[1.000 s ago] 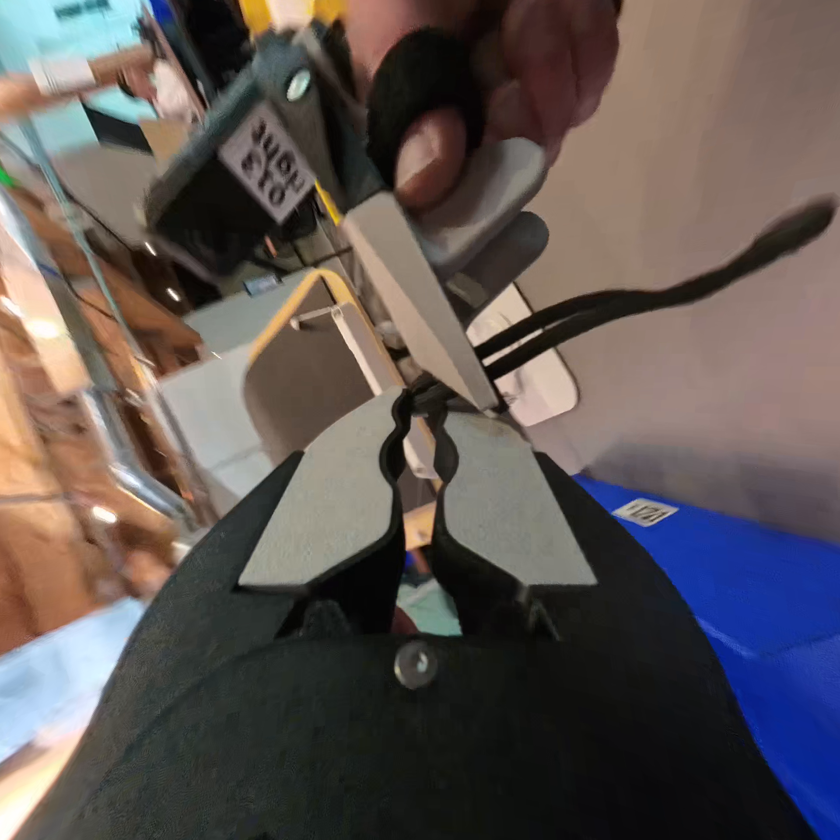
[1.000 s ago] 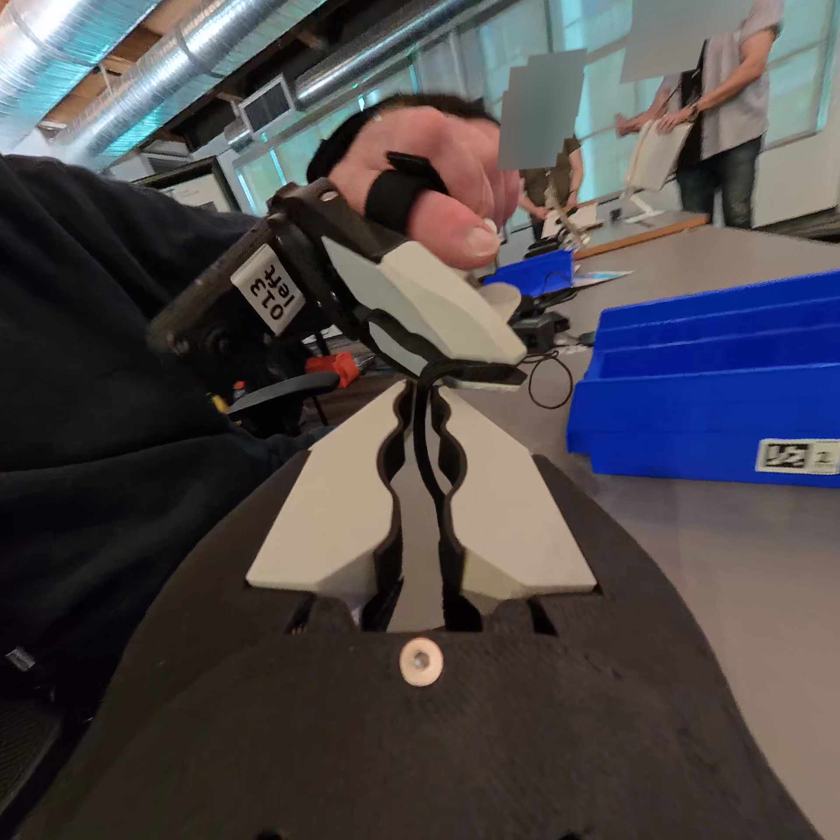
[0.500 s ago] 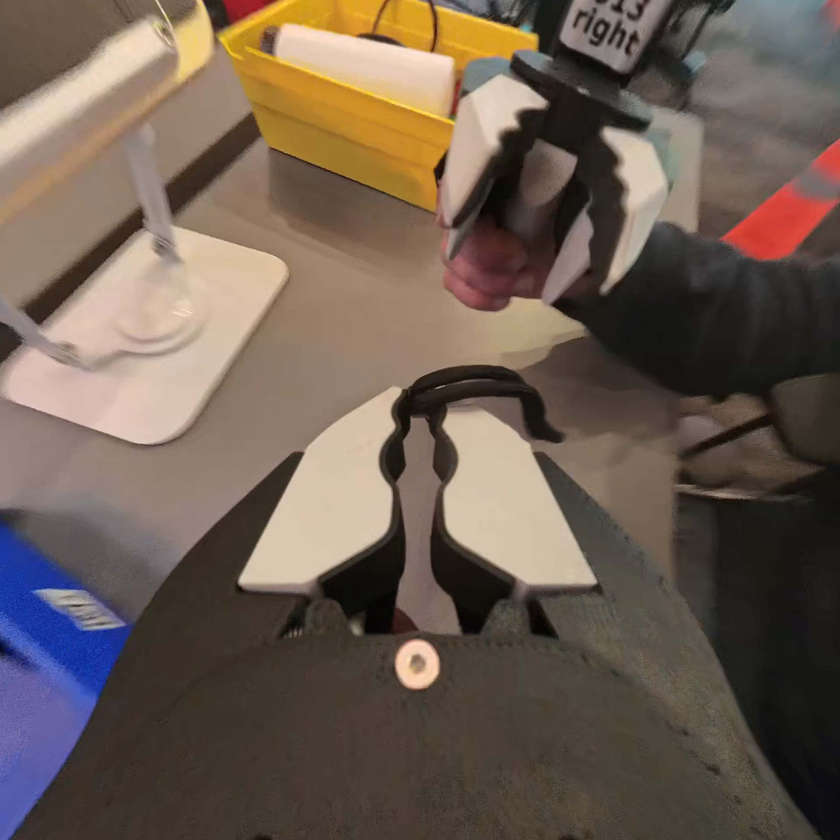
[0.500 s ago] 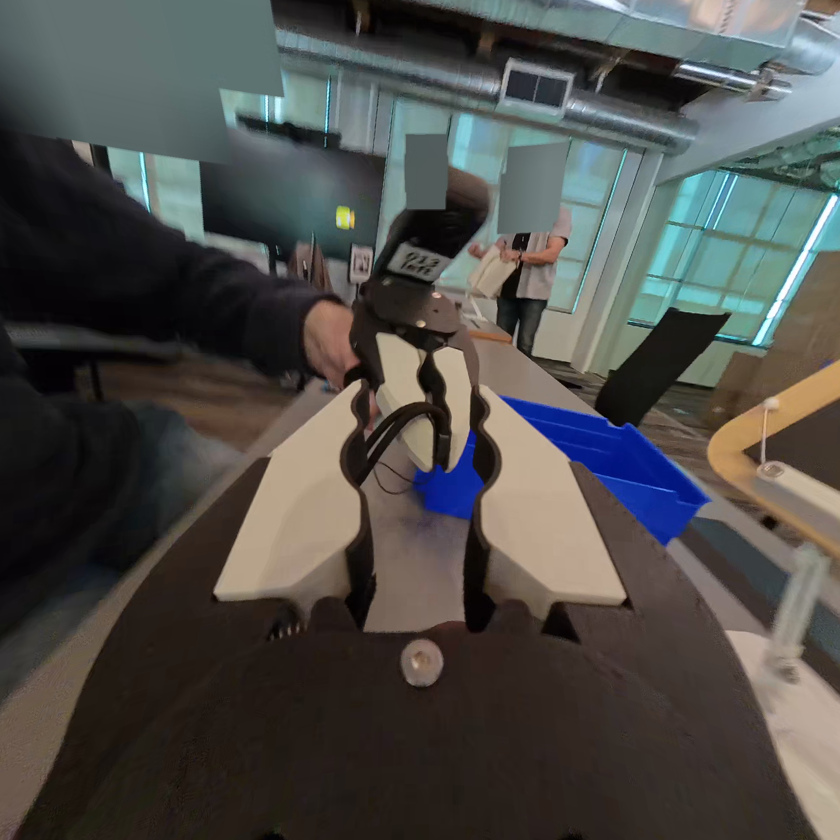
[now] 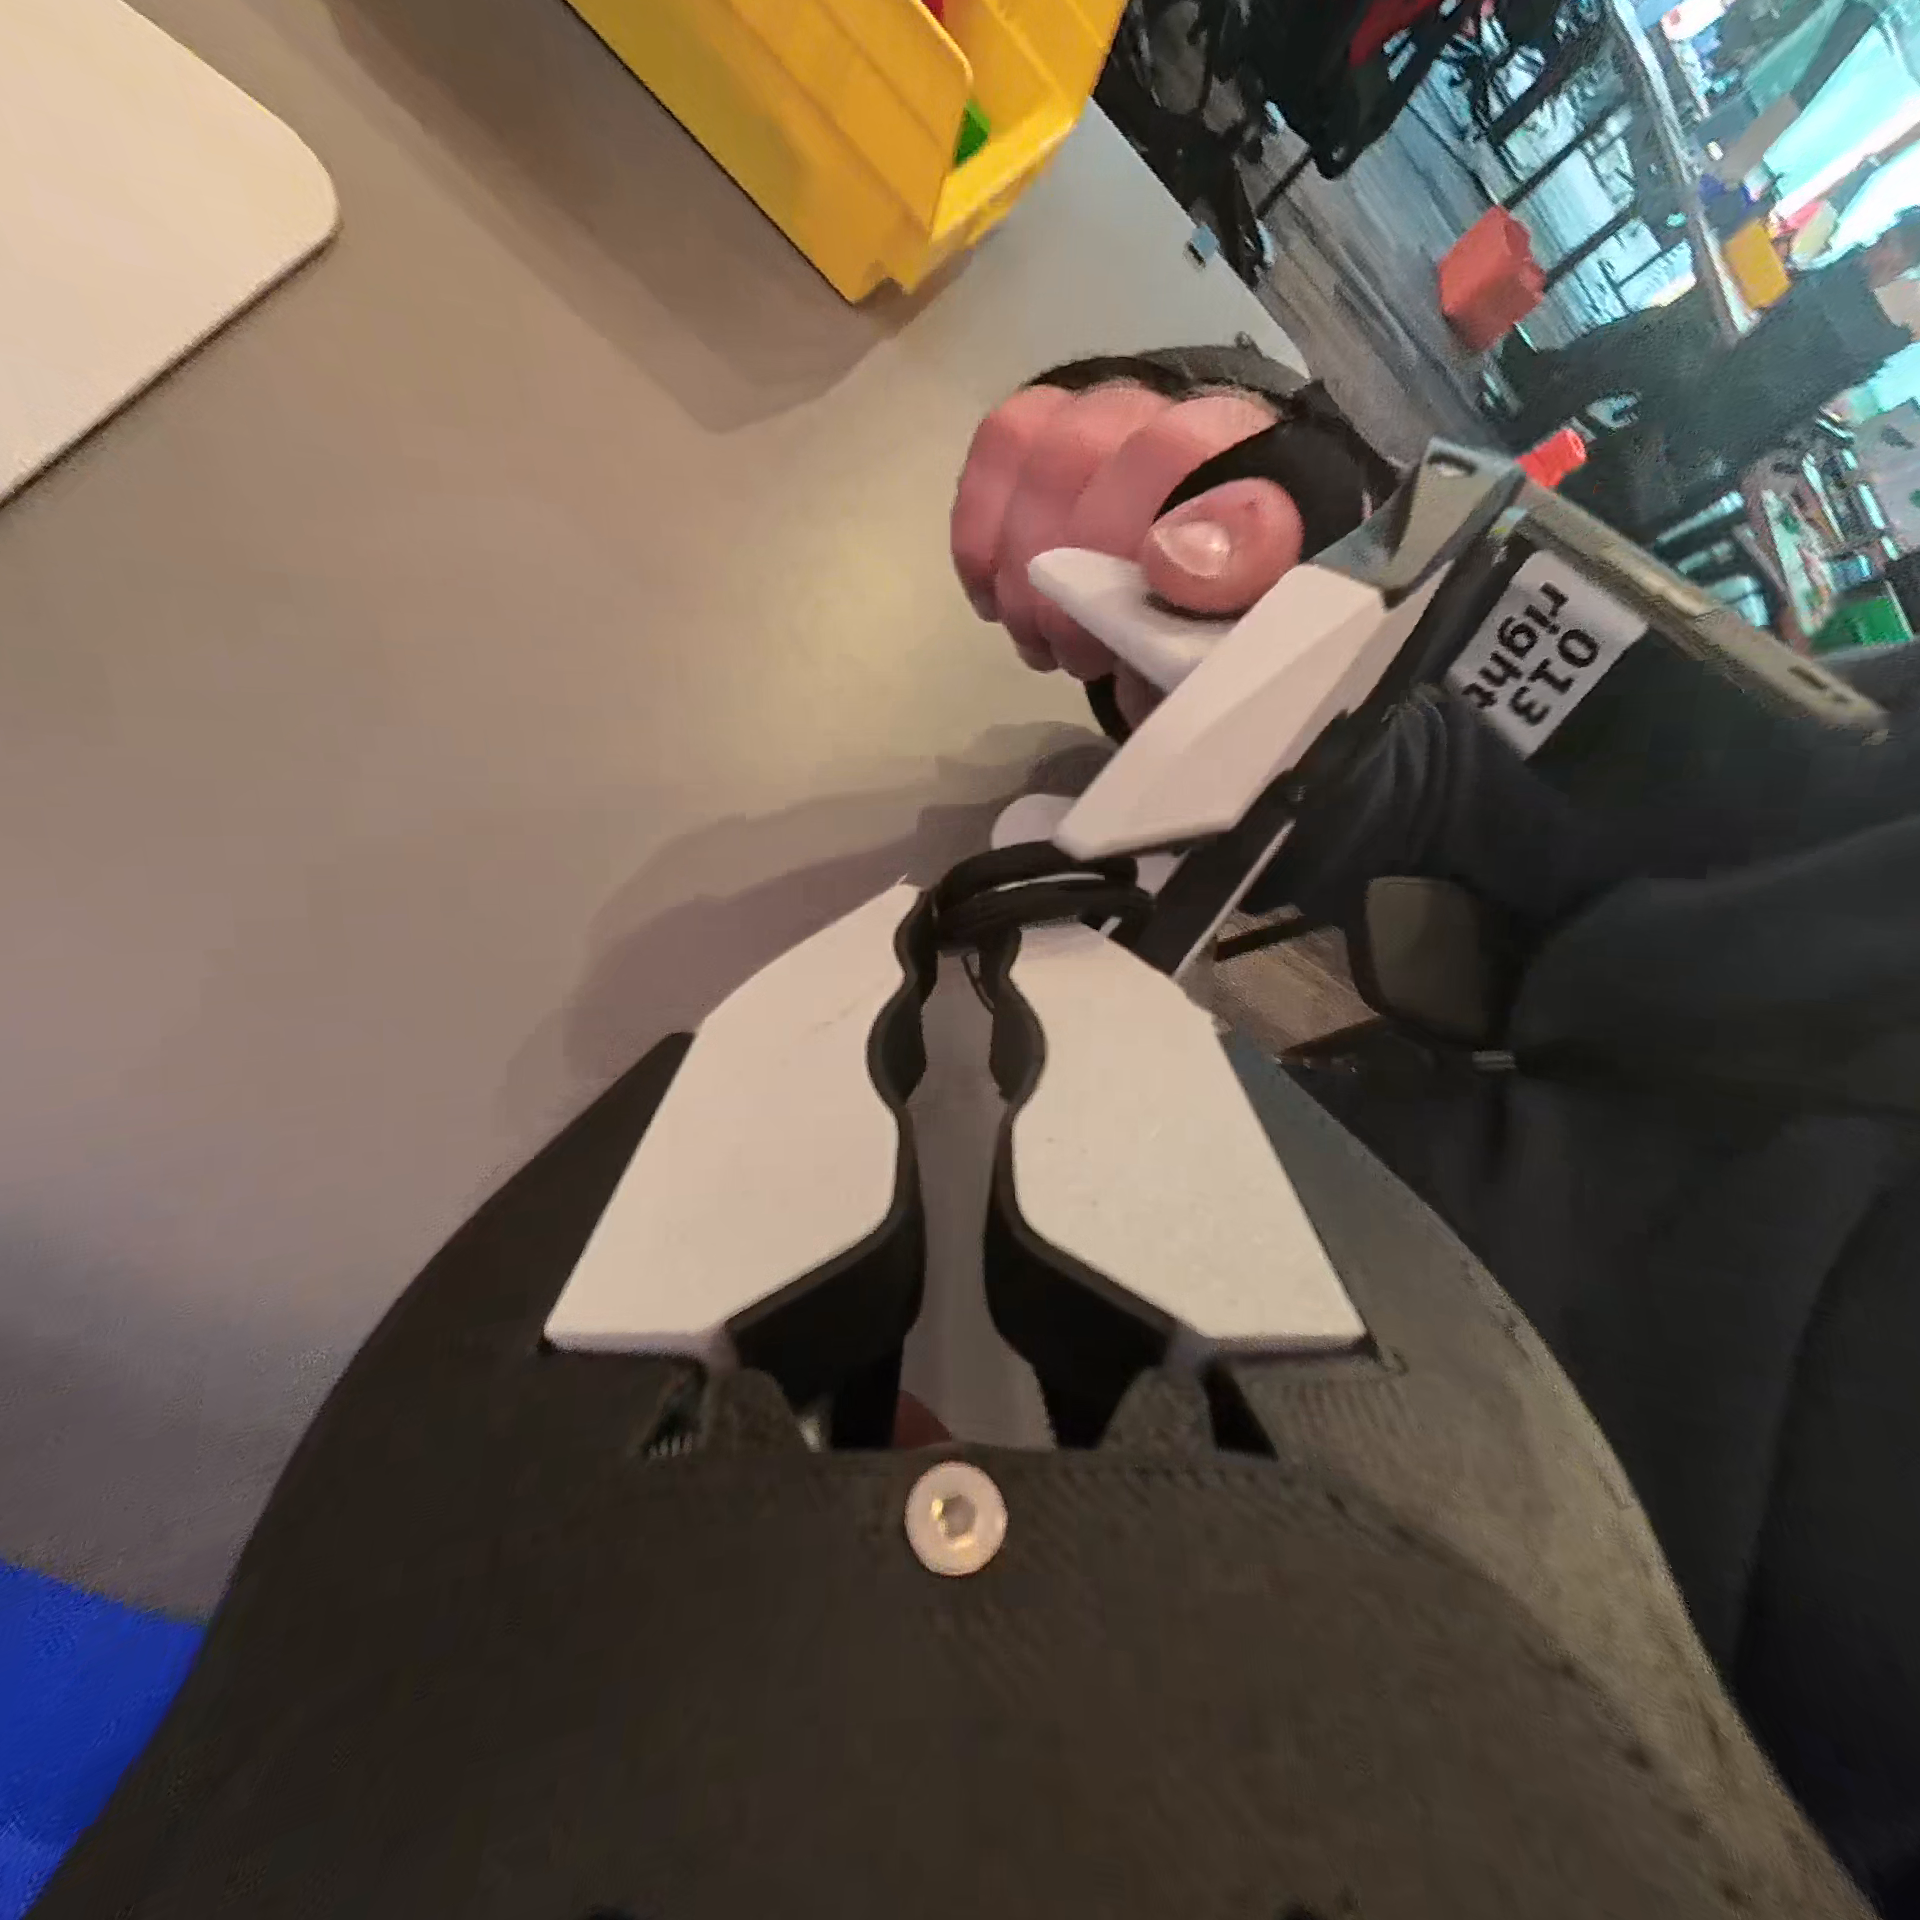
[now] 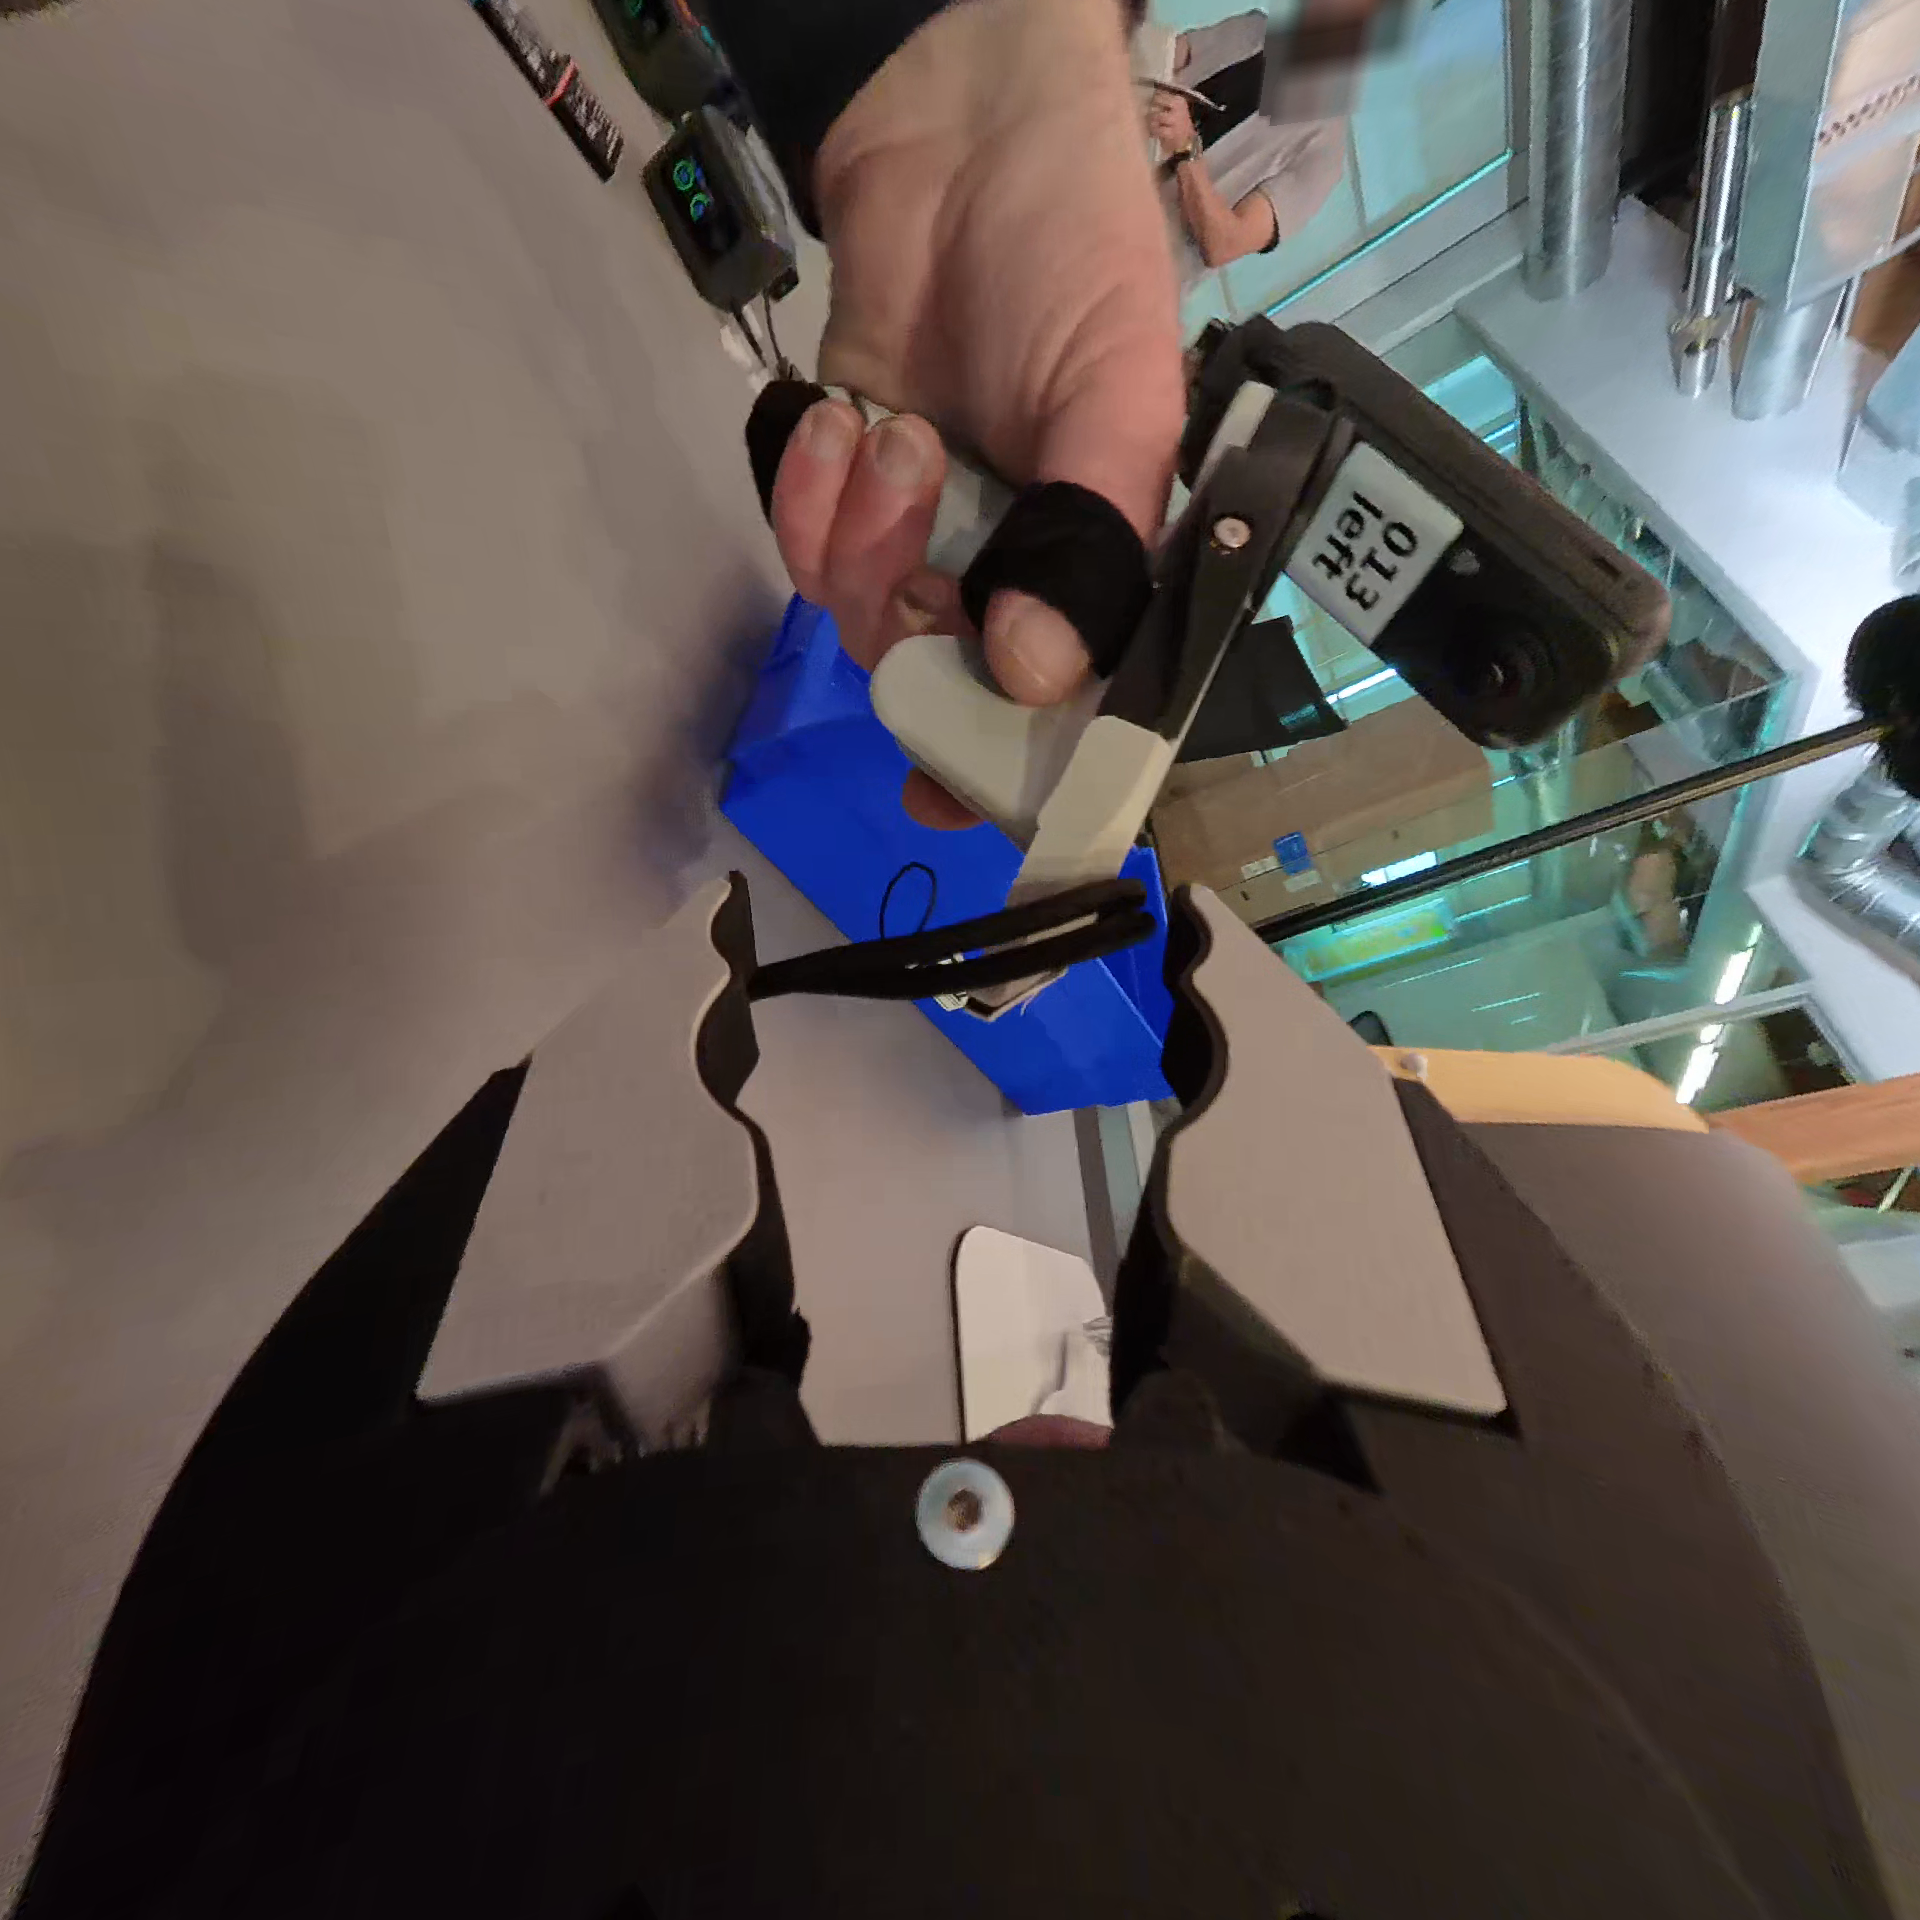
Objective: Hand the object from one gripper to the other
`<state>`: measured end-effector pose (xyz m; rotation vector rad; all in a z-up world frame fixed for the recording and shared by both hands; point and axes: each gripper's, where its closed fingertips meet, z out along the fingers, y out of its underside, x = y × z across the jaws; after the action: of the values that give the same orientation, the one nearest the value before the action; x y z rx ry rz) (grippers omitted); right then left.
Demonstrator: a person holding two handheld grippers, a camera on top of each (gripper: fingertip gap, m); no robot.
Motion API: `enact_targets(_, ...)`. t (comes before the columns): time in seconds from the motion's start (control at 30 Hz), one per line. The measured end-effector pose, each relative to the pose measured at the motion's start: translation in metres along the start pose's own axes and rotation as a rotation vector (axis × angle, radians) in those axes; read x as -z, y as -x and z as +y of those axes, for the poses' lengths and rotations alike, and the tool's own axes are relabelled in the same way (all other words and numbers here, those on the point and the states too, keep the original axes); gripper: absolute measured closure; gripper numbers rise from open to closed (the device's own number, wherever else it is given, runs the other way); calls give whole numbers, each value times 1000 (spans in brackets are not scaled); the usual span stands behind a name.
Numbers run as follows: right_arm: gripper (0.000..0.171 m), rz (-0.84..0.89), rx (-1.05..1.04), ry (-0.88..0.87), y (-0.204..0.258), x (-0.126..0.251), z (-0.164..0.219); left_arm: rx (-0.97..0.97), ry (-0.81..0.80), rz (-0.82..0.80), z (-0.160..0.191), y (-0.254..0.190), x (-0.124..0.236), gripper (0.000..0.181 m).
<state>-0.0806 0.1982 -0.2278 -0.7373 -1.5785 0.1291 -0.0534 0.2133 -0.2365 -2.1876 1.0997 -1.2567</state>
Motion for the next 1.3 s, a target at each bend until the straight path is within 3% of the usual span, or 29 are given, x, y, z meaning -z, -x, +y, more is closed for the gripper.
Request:
enact_targets(0.17,108,-10,-24,-67,1,3,-12,-68,98,117,10,-18,-1,174)
enact_targets(0.37,141,-49,-118,-181,-2,13,-31,-133,207,236,26,-36,-1,174)
enact_targets(0.73,145,-194,-375,-429,-1,30,-59,-256,254,425,32,-65,2,174)
enact_targets(0.83,169,-245,-472,-526,-5,39,-66,-298,260,476,37,-73,3,174)
enact_targets(1.13,171,-257,-610,-532,-17,43,-57,-325,131,429,31,-69,-1,173)
enact_targets(1.3,171,-184,-674,-524,-37,49,-43,-292,-105,272,6,-48,14,140)
